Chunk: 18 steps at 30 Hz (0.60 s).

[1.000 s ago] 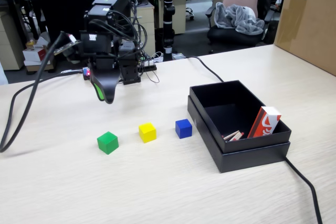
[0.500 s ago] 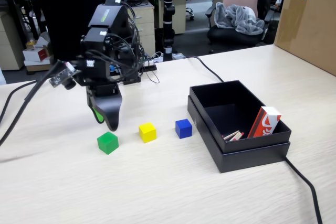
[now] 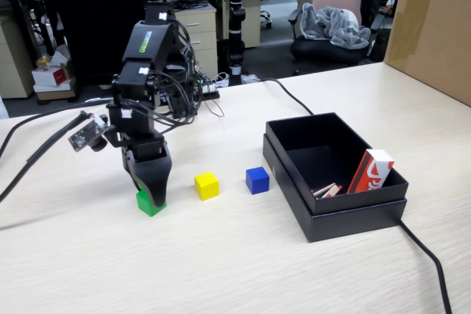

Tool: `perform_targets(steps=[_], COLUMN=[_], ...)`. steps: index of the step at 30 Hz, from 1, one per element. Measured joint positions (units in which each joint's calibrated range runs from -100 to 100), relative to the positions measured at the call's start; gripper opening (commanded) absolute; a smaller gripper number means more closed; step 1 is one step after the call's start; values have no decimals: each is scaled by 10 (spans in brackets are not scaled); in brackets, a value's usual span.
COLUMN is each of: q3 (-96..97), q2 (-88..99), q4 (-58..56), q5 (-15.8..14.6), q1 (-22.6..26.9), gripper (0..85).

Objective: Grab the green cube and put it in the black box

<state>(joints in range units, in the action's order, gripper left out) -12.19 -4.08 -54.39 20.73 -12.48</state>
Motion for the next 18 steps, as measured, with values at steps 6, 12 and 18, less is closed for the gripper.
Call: perform_targets(steps=[6, 12, 18], q3=[0, 0, 34], q2=[0, 1, 97], q4=[0, 0, 0], q5=[-7, -18, -56], q1=[0, 0, 6], gripper=[23, 11, 9])
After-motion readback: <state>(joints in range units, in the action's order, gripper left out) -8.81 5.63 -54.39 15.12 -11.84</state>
